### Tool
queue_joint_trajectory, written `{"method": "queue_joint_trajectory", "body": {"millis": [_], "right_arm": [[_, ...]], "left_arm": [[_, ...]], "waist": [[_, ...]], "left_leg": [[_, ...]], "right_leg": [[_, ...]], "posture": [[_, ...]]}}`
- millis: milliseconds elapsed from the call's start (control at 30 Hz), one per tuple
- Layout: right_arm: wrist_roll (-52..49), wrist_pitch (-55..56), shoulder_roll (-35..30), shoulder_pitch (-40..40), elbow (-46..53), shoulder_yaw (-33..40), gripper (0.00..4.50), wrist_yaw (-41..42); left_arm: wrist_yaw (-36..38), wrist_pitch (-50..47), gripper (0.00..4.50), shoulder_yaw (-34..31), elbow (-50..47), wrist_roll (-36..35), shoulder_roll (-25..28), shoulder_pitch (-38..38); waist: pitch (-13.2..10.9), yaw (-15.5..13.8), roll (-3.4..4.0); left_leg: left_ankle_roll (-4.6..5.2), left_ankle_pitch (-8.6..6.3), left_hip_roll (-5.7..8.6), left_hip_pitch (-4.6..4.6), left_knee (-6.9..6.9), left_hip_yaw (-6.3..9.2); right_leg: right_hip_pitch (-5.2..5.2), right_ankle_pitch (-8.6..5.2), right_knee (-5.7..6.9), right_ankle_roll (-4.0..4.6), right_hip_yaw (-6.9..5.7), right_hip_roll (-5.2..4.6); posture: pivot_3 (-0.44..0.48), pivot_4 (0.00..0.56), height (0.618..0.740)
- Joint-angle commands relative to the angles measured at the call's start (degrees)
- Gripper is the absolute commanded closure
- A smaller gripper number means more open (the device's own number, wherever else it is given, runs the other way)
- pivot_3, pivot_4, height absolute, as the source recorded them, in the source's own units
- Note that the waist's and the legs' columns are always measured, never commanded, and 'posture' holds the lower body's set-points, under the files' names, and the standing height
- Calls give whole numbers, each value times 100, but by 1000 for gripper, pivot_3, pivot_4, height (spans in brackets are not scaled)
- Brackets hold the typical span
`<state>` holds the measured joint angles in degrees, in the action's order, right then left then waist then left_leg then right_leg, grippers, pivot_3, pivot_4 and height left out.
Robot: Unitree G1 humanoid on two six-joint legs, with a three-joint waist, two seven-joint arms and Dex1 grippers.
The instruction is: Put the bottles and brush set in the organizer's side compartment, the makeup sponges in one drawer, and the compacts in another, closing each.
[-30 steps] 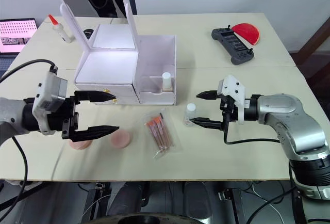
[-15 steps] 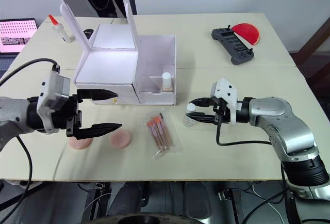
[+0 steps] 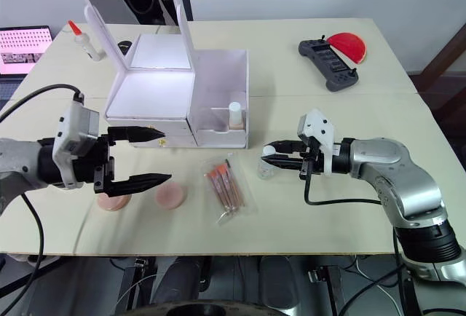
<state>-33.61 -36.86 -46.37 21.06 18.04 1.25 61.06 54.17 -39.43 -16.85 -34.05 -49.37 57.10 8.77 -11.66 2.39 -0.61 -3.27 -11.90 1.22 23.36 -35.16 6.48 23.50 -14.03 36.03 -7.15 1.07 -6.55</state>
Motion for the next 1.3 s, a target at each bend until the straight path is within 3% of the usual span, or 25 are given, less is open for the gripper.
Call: {"method": "queue_joint_trajectory", "body": {"millis": [33, 233, 467, 667, 967, 1300], "right_arm": [[-563, -493, -357, 618, 214, 345, 3679, 236], [-1320, -1232, -204, 2336, -65, 170, 3679, 432], [-454, -715, 665, 3748, -1118, -814, 3679, 521], [788, 391, 1368, 4335, -2455, -1597, 3679, 587], [1772, 1263, 2094, 4686, -3914, -1916, 3679, 708], [2262, 1625, 2415, 4607, -4484, -1963, 3679, 866]], "left_arm": [[-144, 99, 0, -403, 87, 79, -79, -153], [-359, 229, 0, -909, 9, 323, -298, -788], [-1080, 78, 0, -1791, -473, 168, -855, -1624], [-1519, 24, 0, -2459, -1052, -167, -1224, -2258], [-1964, 75, 0, -2845, -1551, -211, -1427, -2937], [-2108, 183, 0, -2915, -1722, -204, -1464, -3210]], "waist": [[-1, 4, 3], [-2, 19, 2], [0, 3, -2], [0, 10, -2], [0, 12, -2], [-1, 24, -1]], "left_leg": [[0, 0, 0, -1, 0, 0], [0, 0, -3, 1, 3, 1], [0, 0, -4, 3, 2, 1], [0, 0, -4, 3, 2, 1], [-1, 0, -4, 3, 7, 2], [-1, 0, -5, 2, 9, 2]], "right_leg": [[1, 1, 0, 1, 0, 0], [8, 1, 0, 2, -2, 1], [7, 3, -2, 4, -4, 1], [10, 3, 0, 4, -3, 1], [15, 4, 2, 5, -2, 4], [18, 5, 5, 7, -1, 7]], "posture": [[0, 150, 740], [0, 150, 740], [0, 150, 740], [0, 150, 740], [0, 150, 740], [0, 150, 740]]}}
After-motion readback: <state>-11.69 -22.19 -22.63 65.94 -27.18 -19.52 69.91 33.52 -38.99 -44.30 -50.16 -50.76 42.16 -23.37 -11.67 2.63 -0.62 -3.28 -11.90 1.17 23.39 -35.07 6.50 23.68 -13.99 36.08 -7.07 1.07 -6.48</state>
